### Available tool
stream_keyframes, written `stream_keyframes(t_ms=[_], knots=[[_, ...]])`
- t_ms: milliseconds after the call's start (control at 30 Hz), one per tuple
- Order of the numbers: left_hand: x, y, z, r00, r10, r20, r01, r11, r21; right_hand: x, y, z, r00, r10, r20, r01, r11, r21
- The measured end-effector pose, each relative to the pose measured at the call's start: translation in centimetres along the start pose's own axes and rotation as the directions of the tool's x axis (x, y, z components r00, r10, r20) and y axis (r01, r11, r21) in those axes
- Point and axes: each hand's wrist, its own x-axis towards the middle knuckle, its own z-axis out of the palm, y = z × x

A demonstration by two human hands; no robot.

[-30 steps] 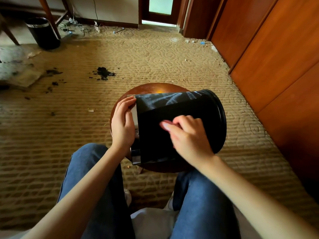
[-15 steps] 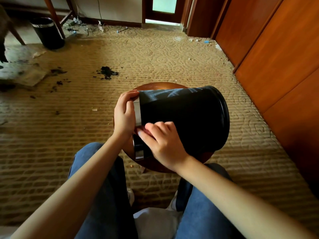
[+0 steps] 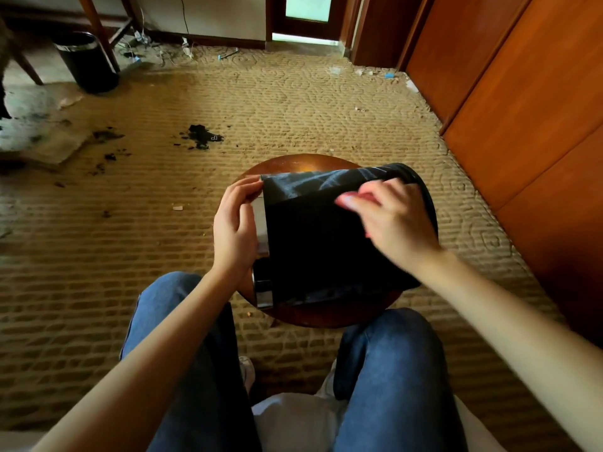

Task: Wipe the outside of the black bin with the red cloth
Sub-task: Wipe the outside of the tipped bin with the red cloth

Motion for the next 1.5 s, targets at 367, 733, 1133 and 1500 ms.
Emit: stream_keyframes(t_ms=[367,733,1133,1500], knots=[[-2.5,-0.1,-0.5,0.991,0.131,-0.010,-0.131,0.991,0.043,4.4,-11.3,2.6,0.989,-0.150,-0.015,0.151,0.985,0.089],[-3.1,0.1,-0.2,0.995,0.100,-0.018,-0.099,0.995,0.025,-1.7,0.4,-2.5,0.998,0.001,0.065,-0.001,1.000,0.001],[-4.3,0.1,-1.2,0.980,0.197,0.018,-0.197,0.968,0.154,-0.7,-2.6,-1.7,0.987,-0.101,0.127,0.091,0.993,0.080],[-2.5,1.4,-0.3,0.996,0.075,0.046,-0.086,0.938,0.337,2.4,-6.5,0.2,0.999,-0.036,0.032,0.031,0.988,0.150]])
